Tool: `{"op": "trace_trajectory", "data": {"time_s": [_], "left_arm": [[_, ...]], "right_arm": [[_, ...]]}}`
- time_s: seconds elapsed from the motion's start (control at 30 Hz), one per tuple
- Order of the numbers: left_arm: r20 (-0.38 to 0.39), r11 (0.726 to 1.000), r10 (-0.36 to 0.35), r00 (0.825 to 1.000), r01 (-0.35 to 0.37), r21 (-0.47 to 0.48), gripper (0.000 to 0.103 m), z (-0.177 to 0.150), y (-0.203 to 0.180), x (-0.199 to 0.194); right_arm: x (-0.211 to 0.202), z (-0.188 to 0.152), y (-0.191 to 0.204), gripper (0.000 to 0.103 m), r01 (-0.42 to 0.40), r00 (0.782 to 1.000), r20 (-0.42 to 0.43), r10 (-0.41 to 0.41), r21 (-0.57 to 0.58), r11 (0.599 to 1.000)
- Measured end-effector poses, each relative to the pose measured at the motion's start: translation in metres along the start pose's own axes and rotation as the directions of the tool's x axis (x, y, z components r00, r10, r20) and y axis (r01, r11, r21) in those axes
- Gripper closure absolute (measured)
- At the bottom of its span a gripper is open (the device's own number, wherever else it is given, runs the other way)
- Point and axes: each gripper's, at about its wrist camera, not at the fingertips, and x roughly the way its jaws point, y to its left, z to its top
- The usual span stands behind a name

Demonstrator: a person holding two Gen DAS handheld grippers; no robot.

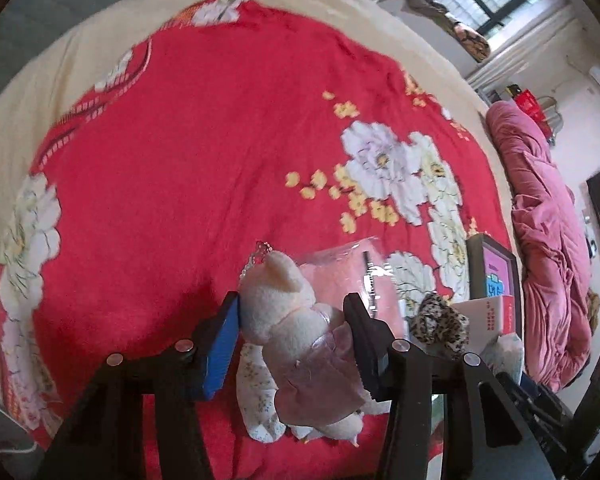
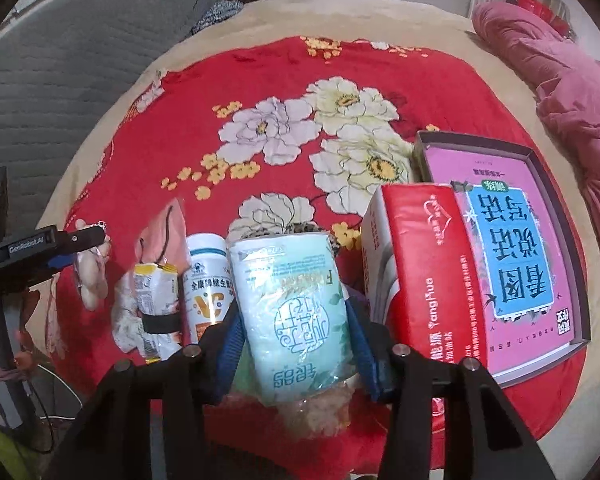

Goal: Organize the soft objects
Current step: 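Grasp the pink teddy bear with the left tool while the right tool grasps the tissue packet, then carry bear and tissue packet into the pink book box and open both tools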

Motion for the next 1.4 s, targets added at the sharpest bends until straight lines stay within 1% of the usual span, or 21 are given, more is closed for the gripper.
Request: {"op": "trace_trajectory", "data": {"time_s": [0.13, 0.3, 0.53, 0.67, 0.77, 0.9, 0.97, 1.0, 1.07, 1.17, 1.23, 1.33, 1.4], "left_arm": [[0.032, 0.997, 0.005, 0.999, -0.008, 0.077, 0.049, -0.002, -0.028, -0.020], [0.061, 0.985, -0.024, 0.998, 0.013, 0.175, 0.049, -0.008, -0.075, -0.037], [0.065, 0.948, -0.088, 0.994, 0.064, 0.312, 0.049, -0.025, -0.164, -0.045], [0.038, 0.923, -0.116, 0.993, 0.094, 0.374, 0.049, -0.044, -0.213, -0.039], [0.008, 0.901, -0.133, 0.991, 0.117, 0.419, 0.049, -0.064, -0.251, -0.028], [-0.042, 0.881, -0.147, 0.988, 0.150, 0.449, 0.049, -0.088, -0.292, -0.008], [-0.066, 0.870, -0.141, 0.988, 0.155, 0.467, 0.049, -0.098, -0.312, 0.007], [-0.077, 0.865, -0.137, 0.988, 0.157, 0.477, 0.049, -0.103, -0.323, 0.015], [-0.084, 0.854, -0.125, 0.989, 0.150, 0.499, 0.049, -0.111, -0.341, 0.030], [-0.103, 0.849, -0.111, 0.988, 0.148, 0.507, 0.049, -0.117, -0.365, 0.054], [-0.114, 0.838, -0.095, 0.989, 0.141, 0.527, 0.049, -0.120, -0.382, 0.068], [-0.122, 0.810, -0.039, 0.992, 0.103, 0.577, 0.049, -0.126, -0.404, 0.092], [-0.139, 0.793, 0.003, 0.990, 0.083, 0.604, 0.049, -0.131, -0.413, 0.109]], "right_arm": [[-0.017, 0.002, -0.005, 0.053, -0.006, 0.999, 0.036, 0.006, 0.005, 1.000], [-0.040, 0.004, -0.027, 0.053, 0.003, 0.997, 0.083, -0.006, 0.043, 0.999], [-0.071, 0.003, -0.078, 0.053, 0.038, 0.991, 0.125, -0.050, 0.101, 0.994], [-0.086, -0.001, -0.112, 0.053, 0.058, 0.987, 0.142, -0.078, 0.138, 0.989], [-0.095, -0.007, -0.141, 0.053, 0.077, 0.984, 0.148, -0.102, 0.169, 0.983], [-0.099, -0.016, -0.173, 0.053, 0.112, 0.981, 0.133, -0.139, 0.191, 0.975], [-0.096, -0.020, -0.193, 0.053, 0.125, 0.981, 0.120, -0.152, 0.204, 0.971], [-0.092, -0.021, -0.202, 0.053, 0.132, 0.983, 0.101, -0.156, 0.206, 0.970], [-0.085, -0.024, -0.217, 0.053, 0.144, 0.983, 0.085, -0.165, 0.210, 0.967], [-0.070, -0.028, -0.239, 0.053, 0.179, 0.980, 0.053, -0.193, 0.202, 0.963], [-0.063, -0.030, -0.251, 0.053, 0.182, 0.981, 0.035, -0.193, 0.208, 0.961], [-0.049, -0.034, -0.269, 0.053, 0.181, 0.983, 0.001, -0.186, 0.223, 0.958], [-0.039, -0.035, -0.277, 0.053, 0.184, 0.983, -0.017, -0.185, 0.224, 0.957]]}}
